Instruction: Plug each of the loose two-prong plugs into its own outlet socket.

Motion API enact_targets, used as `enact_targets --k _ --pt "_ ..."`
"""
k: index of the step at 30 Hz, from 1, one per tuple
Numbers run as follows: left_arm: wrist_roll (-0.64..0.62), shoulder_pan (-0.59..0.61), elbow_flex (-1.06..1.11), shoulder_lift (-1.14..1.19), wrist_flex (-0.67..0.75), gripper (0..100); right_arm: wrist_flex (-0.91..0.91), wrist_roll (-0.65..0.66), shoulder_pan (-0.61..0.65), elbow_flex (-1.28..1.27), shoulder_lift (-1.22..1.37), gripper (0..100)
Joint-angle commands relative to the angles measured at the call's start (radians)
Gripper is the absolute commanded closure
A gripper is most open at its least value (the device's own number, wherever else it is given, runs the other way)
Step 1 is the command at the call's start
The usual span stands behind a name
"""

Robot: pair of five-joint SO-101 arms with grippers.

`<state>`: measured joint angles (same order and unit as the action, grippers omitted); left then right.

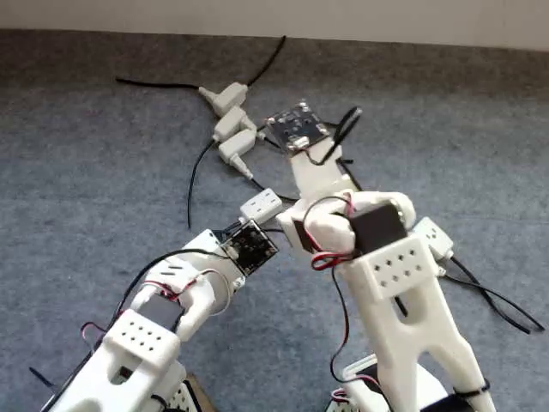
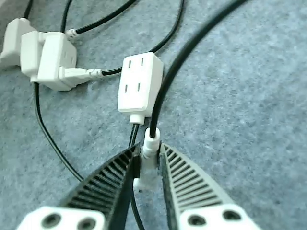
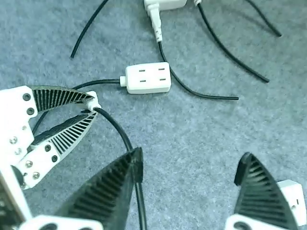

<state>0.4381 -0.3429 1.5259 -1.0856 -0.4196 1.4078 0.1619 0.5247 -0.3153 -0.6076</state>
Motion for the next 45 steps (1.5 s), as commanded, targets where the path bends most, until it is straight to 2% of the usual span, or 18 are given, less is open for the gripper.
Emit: enact_targets --k 1,10,14,16,21,26,30,37,39,42,45 --pt "-0.074 0.005 0.033 -0.151 0.023 99 -0.002 -0.006 -0.045 0.050 -0.114 69.9" --pt "-0.097 0.012 0.171 -0.513 0.023 99 0.002 -0.006 -0.222 0.044 -0.306 69.9" --pt "-0.146 0.070 0.170 -0.694 0.038 99 0.005 -0.006 -0.302 0.031 -0.321 69.9" --pt "-0.244 0.111 0.163 -0.757 0.087 99 -0.002 -0.006 -0.331 -0.005 -0.311 69.9" --pt "-0.537 0.240 0.147 -0.714 0.252 99 -0.045 -0.012 -0.340 -0.090 -0.248 69.9" --pt "-0.957 0.421 0.099 -0.693 0.256 99 -0.136 -0.014 -0.338 -0.189 -0.111 69.9" --pt "-1.059 0.450 0.114 -0.631 0.258 99 -0.202 -0.046 -0.331 -0.229 0.038 69.9" --pt "-1.040 0.432 0.156 -0.570 0.261 99 -0.223 -0.097 -0.246 -0.222 0.277 69.9" --pt "-0.939 0.432 0.176 -0.585 0.261 99 -0.228 -0.098 -0.229 -0.220 0.315 69.9" --pt "-0.695 0.429 0.177 -0.599 0.253 99 -0.249 -0.098 -0.223 -0.220 0.335 69.9" --pt "-0.468 0.429 0.177 -0.601 0.133 99 -0.251 -0.098 -0.220 -0.222 0.340 69.9"
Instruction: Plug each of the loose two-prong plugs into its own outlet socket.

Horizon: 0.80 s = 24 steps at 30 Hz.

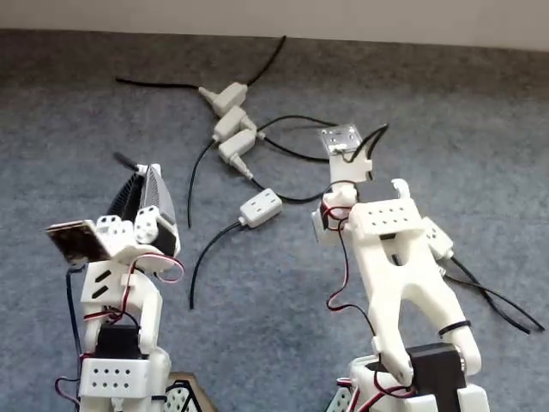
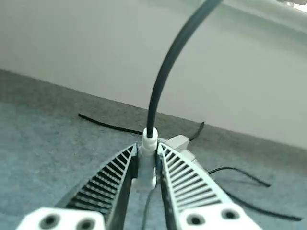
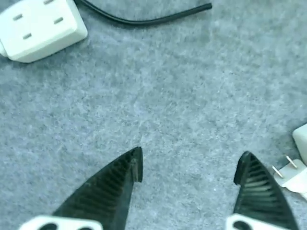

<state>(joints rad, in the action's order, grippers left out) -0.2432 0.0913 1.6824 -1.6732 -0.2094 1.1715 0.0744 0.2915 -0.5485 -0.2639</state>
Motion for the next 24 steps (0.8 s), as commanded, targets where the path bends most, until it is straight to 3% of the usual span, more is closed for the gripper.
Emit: enact_targets --k 1,8,13,15,18,24 --pt "0.270 -0.013 0.021 -0.018 -0.127 99 -0.015 -0.011 0.013 0.012 -0.004 69.9" --pt "0.496 -0.076 0.019 -0.019 -0.345 99 -0.015 -0.011 0.013 0.012 -0.004 69.9" --pt "0.638 -0.079 0.019 -0.019 -0.354 99 -0.016 -0.011 0.013 0.010 -0.002 69.9" --pt "0.628 -0.087 0.019 -0.021 -0.321 99 -0.016 -0.011 0.013 0.010 -0.002 69.9" --pt "0.390 -0.110 0.018 -0.021 -0.229 99 -0.031 -0.011 0.013 0.005 -0.002 69.9" --pt "-0.417 -0.107 0.018 -0.019 -0.017 99 -0.068 -0.012 0.010 0.002 -0.002 69.9"
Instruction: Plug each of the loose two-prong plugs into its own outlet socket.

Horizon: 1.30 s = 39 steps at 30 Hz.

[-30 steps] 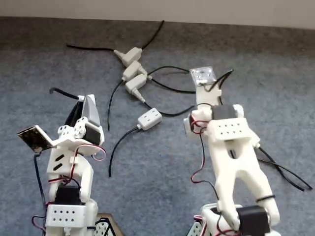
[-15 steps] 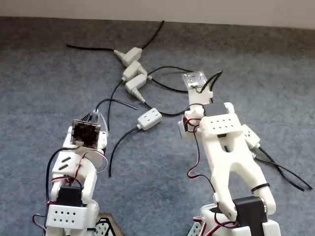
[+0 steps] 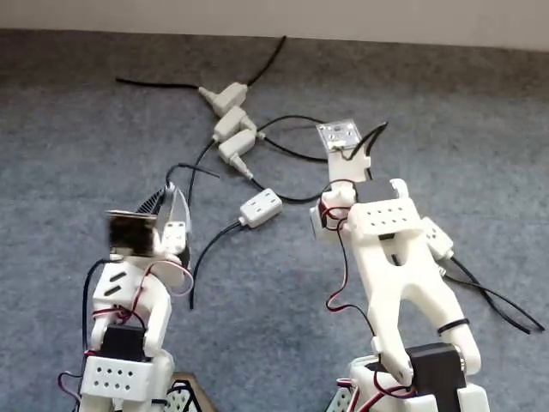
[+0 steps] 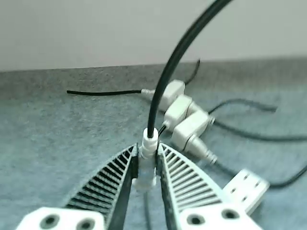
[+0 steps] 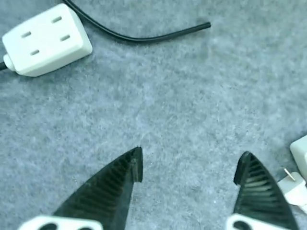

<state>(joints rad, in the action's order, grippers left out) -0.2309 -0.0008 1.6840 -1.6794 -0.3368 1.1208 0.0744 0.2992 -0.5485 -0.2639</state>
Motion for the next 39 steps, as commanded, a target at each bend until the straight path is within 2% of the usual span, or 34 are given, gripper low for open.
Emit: enact_targets --k 1,5,7,9,13,16,21,26,39 --pt "-0.528 -0.010 0.016 -0.013 0.143 99 -0.018 -0.012 0.001 0.002 -0.002 69.9" --pt "-0.867 0.024 0.016 -0.013 0.236 99 -0.013 -0.012 0.004 0.001 -0.002 69.9" --pt "-0.939 0.022 0.018 -0.013 0.301 99 -0.013 -0.012 0.007 0.001 -0.002 69.9" --pt "-0.944 0.008 0.018 -0.005 0.313 99 -0.010 -0.012 0.021 -0.001 -0.002 69.9" --pt "-0.947 -0.099 0.018 -0.004 0.311 99 0.024 -0.005 0.111 -0.001 -0.007 71.1" --pt "-0.968 -0.205 0.018 -0.012 0.315 99 0.030 -0.005 0.188 -0.001 -0.005 78.4" --pt "-0.973 -0.320 0.018 -0.007 0.315 99 0.025 -0.003 0.226 0.001 -0.004 89.3" --pt "-0.974 -0.332 0.018 -0.002 0.278 99 0.022 -0.011 0.237 0.012 -0.005 94.0" --pt "-0.974 -0.328 0.018 -0.013 0.189 99 -0.013 -0.002 0.236 0.082 -0.002 96.4"
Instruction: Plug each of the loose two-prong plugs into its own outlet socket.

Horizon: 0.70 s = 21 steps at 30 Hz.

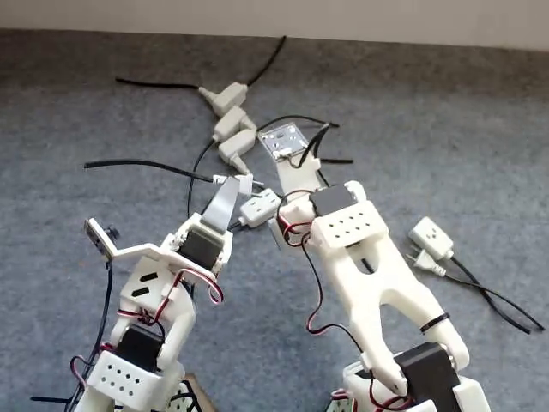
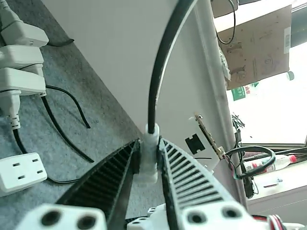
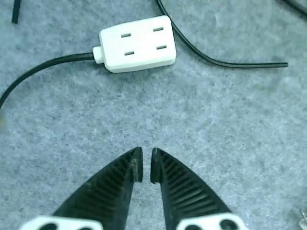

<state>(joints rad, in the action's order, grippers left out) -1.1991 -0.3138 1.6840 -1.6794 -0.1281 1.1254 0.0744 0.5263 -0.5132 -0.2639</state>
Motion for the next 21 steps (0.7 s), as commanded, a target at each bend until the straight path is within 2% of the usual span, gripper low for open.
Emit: enact_targets --k 1,16,21 --pt "-0.006 -0.015 0.018 -0.013 -0.025 99 -0.019 -0.002 0.008 0.048 -0.002 96.4" --pt "-0.005 -0.028 0.018 -0.013 -0.028 99 -0.047 0.068 0.008 0.120 0.002 96.4" --pt "0.000 -0.108 0.018 -0.013 -0.028 99 -0.047 0.069 0.008 0.183 0.113 96.5"
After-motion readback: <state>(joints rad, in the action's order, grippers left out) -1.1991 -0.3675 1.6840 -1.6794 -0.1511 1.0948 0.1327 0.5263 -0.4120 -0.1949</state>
